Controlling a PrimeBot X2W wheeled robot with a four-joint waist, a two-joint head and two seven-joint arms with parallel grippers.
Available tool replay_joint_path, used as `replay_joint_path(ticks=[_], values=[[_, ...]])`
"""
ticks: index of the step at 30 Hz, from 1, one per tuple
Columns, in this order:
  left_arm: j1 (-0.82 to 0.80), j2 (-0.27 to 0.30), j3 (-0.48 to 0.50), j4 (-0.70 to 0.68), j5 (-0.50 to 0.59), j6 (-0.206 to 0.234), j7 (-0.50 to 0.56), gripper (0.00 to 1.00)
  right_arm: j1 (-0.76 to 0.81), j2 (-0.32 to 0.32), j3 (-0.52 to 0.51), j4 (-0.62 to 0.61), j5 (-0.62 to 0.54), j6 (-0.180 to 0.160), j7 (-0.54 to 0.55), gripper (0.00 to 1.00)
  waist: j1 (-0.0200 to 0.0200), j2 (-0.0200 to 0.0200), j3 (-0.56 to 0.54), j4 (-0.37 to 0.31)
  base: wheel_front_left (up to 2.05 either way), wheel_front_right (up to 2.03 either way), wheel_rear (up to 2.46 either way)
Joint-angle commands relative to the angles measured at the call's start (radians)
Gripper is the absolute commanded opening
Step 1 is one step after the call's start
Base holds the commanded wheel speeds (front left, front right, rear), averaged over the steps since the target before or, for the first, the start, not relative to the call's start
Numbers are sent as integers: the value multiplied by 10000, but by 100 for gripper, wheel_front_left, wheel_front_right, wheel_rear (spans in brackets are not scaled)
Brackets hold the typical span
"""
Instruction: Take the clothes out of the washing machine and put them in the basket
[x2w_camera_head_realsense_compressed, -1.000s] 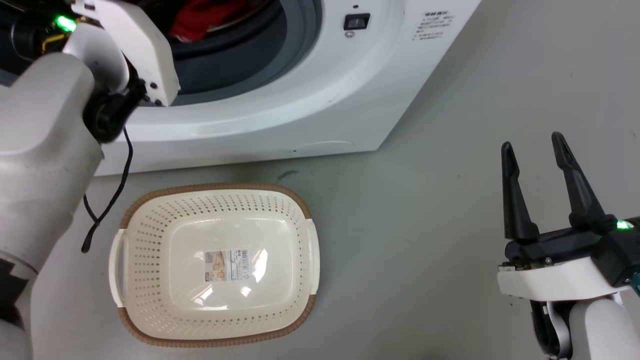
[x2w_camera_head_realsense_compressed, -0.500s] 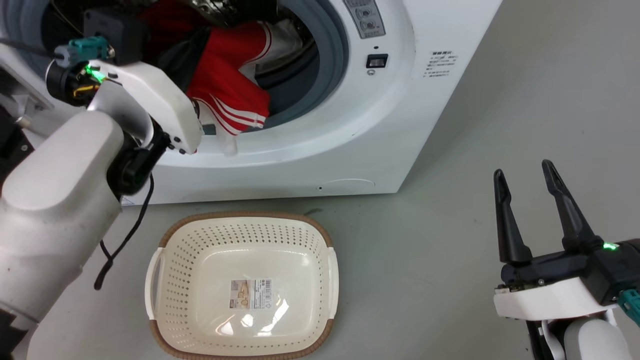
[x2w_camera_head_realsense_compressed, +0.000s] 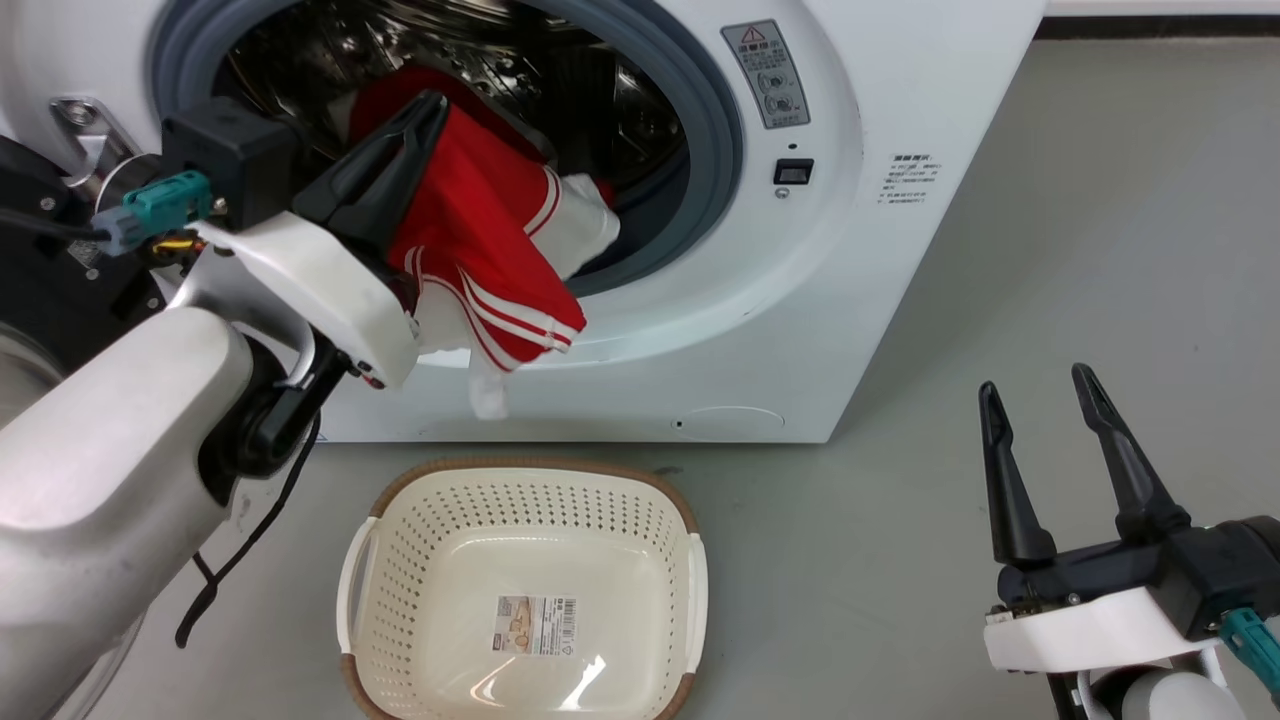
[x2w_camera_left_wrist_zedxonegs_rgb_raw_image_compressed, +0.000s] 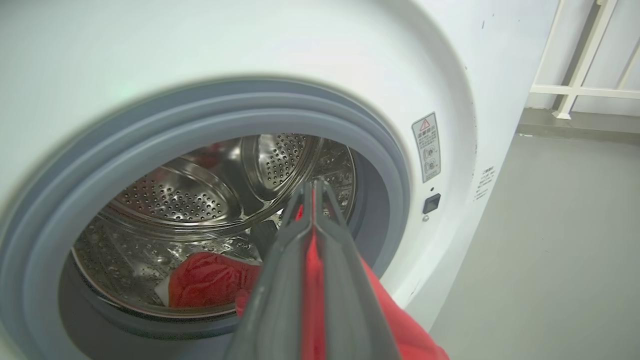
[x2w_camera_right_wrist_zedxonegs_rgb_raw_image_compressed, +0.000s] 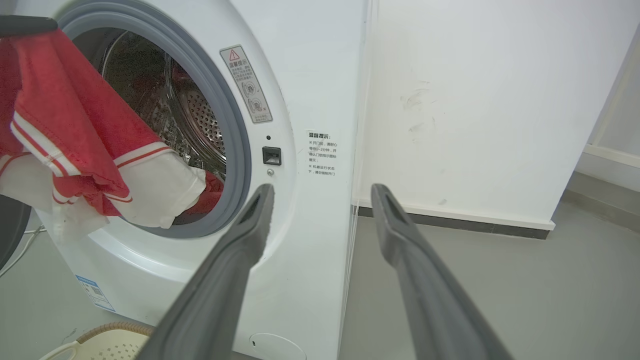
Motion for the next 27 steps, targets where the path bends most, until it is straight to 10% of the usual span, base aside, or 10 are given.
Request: replay_joint_path(ticks=[1,27], values=[[242,212,88,-489,90,224,-84,0,200,10,-6,42,-31,-10,-17,100,2,-1,-214,143,0,0,0],[2055,2254,18,-4786,517,2394,-121,0,508,12,73,-45,98,-10,-17,100,2,-1,-691,444,0,0,0]])
